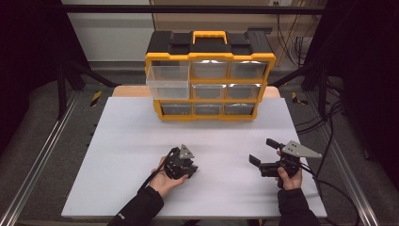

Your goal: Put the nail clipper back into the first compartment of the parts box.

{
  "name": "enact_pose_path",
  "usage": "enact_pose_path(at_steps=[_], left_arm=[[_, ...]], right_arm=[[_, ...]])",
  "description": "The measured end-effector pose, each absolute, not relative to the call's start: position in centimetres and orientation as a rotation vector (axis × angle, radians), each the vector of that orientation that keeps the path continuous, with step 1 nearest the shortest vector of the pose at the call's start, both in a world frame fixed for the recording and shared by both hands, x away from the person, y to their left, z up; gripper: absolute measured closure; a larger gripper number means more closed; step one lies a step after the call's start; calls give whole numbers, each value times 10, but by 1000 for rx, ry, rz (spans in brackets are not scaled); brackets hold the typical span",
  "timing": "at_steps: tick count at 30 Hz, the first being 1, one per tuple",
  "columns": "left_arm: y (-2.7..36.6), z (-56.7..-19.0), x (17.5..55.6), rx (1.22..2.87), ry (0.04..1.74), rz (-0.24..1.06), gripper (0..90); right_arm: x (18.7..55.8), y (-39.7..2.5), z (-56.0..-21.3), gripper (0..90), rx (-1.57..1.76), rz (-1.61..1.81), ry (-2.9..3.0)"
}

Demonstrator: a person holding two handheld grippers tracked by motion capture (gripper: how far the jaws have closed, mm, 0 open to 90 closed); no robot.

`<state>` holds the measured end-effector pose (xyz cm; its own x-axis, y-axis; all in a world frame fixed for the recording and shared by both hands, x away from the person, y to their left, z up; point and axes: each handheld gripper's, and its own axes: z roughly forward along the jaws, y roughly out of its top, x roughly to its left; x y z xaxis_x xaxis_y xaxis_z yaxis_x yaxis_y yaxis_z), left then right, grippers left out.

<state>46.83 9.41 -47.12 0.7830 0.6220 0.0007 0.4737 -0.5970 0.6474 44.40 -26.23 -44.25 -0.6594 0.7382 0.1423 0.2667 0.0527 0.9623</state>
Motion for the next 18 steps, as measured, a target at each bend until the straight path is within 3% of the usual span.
enact_pose_path(at_steps=[18], left_arm=[[93, -470, 471, 2334, 839, 277, 781]], right_arm=[[445, -262, -443, 4, 1010, 1633, 1955]])
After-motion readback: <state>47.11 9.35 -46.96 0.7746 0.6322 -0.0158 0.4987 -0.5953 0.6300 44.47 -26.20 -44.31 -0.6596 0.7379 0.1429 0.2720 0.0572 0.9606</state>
